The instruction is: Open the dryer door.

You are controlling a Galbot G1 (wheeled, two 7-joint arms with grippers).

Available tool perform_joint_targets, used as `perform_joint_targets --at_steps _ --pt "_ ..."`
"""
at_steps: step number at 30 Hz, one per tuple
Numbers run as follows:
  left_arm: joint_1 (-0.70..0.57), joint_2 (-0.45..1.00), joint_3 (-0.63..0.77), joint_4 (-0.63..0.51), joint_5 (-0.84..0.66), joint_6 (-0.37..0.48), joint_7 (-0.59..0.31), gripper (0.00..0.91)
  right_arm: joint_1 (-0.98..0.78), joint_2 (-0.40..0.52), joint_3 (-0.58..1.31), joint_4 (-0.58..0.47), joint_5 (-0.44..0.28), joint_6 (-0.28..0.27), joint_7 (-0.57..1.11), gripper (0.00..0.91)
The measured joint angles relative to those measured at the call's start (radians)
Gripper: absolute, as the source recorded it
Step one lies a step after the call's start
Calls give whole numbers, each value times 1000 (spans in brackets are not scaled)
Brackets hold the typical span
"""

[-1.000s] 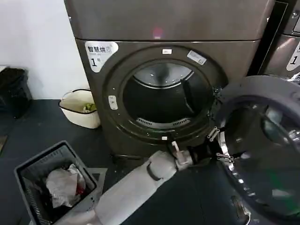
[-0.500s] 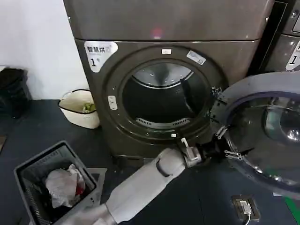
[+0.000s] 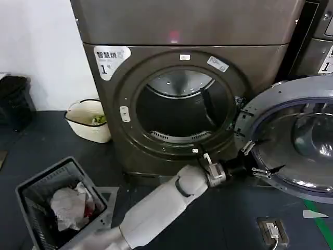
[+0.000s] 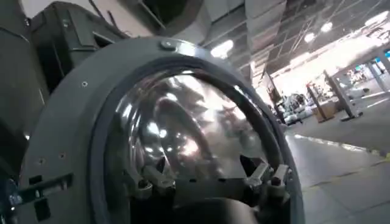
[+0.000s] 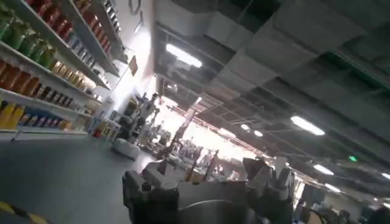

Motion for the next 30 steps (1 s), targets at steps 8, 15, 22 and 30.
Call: perform_joint_targets --at_steps 8,15,22,30 --pt "70 79 -38 -157 -38 160 0 907 15 0 7 3 2 -23 -20 907" --pt "190 247 -113 -393 -65 224 -41 907 22 0 -18 18 7 -69 21 907" --pt "364 461 -234 -640 -167 313 -145 907 29 0 -42 14 40 -67 23 907" --pt "675 645 -489 -876 -169 384 -217 907 40 0 -72 2 45 -42 -4 907"
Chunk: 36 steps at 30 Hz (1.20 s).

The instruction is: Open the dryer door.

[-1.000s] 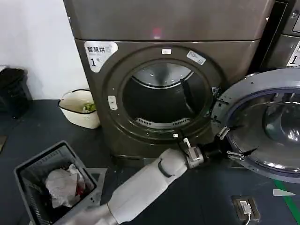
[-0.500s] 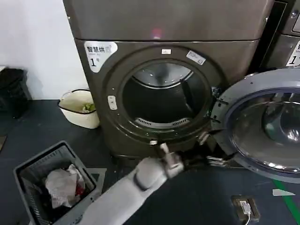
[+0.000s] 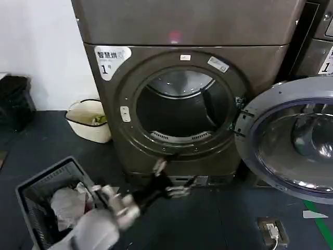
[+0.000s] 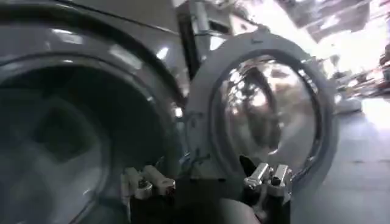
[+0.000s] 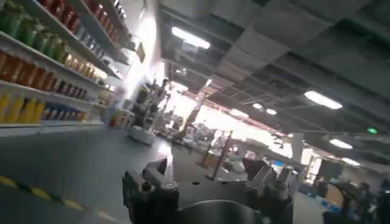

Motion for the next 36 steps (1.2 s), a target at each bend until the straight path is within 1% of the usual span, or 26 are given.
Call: perform_joint_targets --at_steps 4,9,13,15,19,22,24,27,32,36 --pt "148 46 -118 -98 -61 88 -95 907 0 0 -21 -5 1 3 -9 907" --pt "280 82 -249 -189 -205 239 -268 907 0 0 -33 -25 18 9 -15 907" --pt "342 102 -366 -237 -327 334 -392 907 0 0 -35 -43 33 37 -25 907" --pt "367 114 -425 -263 -397 391 -454 907 0 0 -35 -52 39 42 -30 907" --pt "401 133 -518 -280 -548 507 -616 907 3 -19 -38 -70 47 51 -37 907" --pt "414 151 -562 -277 -677 566 -738 907 4 -24 -40 -78 71 58 -51 907" --pt "424 165 -592 -266 -753 596 -819 907 4 -24 -41 -79 74 62 -56 907" --pt "440 184 -639 -243 -856 624 -916 907 4 -25 -41 -80 77 67 -58 907" --pt "455 213 -710 -197 -1056 626 -1071 907 1 -22 -38 -85 95 81 -67 907" --pt "443 240 -746 -163 -1270 626 -1201 907 0 -16 -37 -88 101 94 -80 907"
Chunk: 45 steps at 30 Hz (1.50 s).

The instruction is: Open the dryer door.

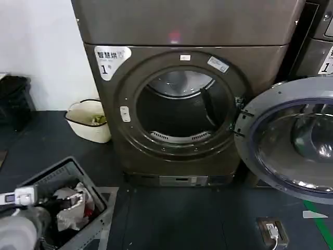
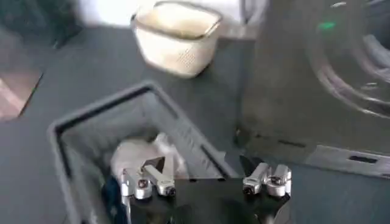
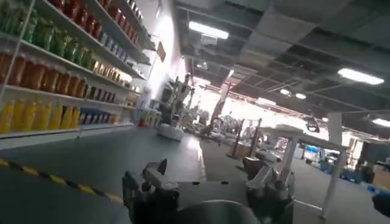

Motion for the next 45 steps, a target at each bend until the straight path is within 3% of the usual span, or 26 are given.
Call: perform_joint_targets --at_steps 11,45 --pt "-10 64 -54 101 -404 0 -140 907 0 13 2 -8 -8 37 -39 907" --pt "-25 82 -67 172 -496 0 -158 907 0 13 9 -46 -7 68 -39 907"
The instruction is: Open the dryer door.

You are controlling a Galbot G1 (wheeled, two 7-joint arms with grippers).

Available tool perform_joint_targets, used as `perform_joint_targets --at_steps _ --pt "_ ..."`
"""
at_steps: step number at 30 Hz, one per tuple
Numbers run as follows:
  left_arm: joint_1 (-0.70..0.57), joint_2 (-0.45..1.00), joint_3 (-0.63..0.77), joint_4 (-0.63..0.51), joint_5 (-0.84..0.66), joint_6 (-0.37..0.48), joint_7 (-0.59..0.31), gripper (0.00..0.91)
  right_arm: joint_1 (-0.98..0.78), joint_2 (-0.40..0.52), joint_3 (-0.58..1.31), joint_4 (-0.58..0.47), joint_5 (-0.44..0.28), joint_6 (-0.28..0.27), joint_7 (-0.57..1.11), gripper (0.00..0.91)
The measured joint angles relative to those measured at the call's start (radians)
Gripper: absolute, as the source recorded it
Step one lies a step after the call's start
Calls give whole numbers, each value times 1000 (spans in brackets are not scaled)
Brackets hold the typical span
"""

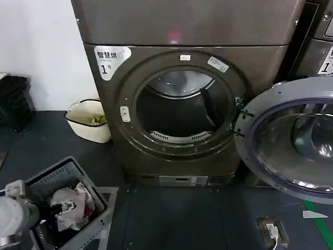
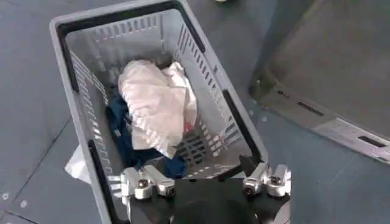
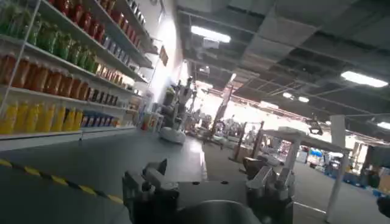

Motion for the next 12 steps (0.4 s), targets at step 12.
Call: perform_joint_targets --at_steps 12 --pt "1 -3 0 2 -2 0 0 907 -2 -1 0 5 0 2 0 907"
